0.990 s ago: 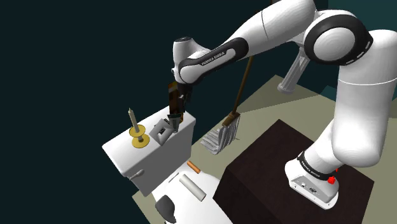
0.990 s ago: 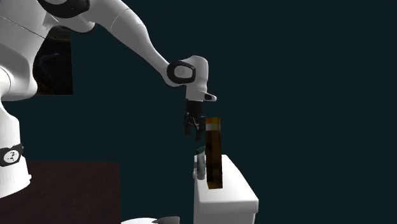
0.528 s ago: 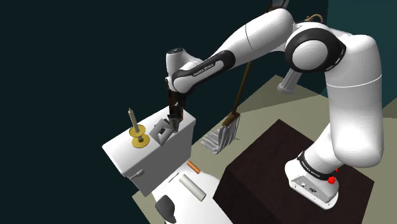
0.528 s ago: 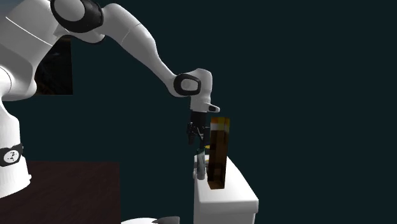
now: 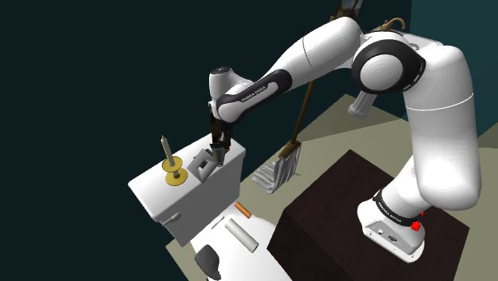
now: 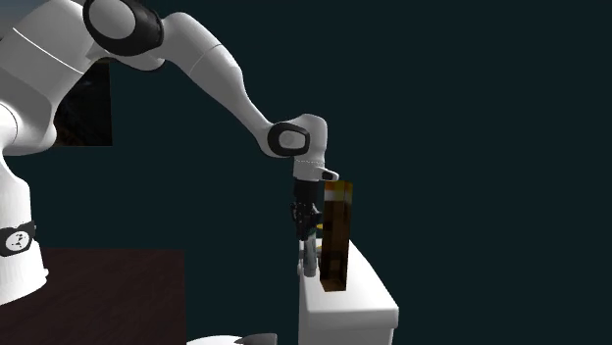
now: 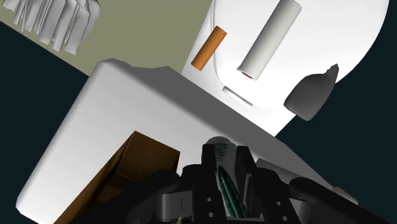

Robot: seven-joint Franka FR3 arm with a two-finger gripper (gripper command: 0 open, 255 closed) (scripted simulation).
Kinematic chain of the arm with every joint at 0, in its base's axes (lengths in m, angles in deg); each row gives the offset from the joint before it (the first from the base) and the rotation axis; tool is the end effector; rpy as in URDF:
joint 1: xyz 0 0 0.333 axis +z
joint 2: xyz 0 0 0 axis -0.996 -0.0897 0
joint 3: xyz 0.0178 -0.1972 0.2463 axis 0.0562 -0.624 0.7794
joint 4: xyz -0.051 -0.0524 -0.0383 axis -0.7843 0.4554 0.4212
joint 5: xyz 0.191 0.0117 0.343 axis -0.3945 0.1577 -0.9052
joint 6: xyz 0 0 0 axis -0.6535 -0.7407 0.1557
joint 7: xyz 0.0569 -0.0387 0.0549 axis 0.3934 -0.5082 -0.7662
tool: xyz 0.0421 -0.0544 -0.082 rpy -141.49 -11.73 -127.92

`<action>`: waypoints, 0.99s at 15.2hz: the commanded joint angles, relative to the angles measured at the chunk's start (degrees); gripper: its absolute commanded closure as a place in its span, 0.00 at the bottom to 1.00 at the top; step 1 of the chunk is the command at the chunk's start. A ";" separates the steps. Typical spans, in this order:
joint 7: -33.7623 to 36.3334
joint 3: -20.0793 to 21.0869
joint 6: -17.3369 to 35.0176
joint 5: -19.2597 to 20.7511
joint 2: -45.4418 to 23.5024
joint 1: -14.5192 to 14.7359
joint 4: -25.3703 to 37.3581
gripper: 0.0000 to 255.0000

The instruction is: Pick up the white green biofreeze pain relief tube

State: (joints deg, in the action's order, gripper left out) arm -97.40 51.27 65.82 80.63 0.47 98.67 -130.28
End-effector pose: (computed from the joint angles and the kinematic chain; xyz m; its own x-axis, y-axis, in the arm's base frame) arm 0.6231 0.2486 0.2097 0.8049 0.5879 -0.0805 0.5851 -0.8089 -0.0576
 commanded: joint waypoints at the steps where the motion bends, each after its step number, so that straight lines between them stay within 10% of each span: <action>1: -0.01 -0.01 0.00 0.00 -0.08 -0.01 0.00 1.00; 15: -0.16 0.45 -4.20 -0.58 3.87 -0.28 0.27 1.00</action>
State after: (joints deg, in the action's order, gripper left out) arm -97.58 51.67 62.14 80.09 4.11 98.37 -130.30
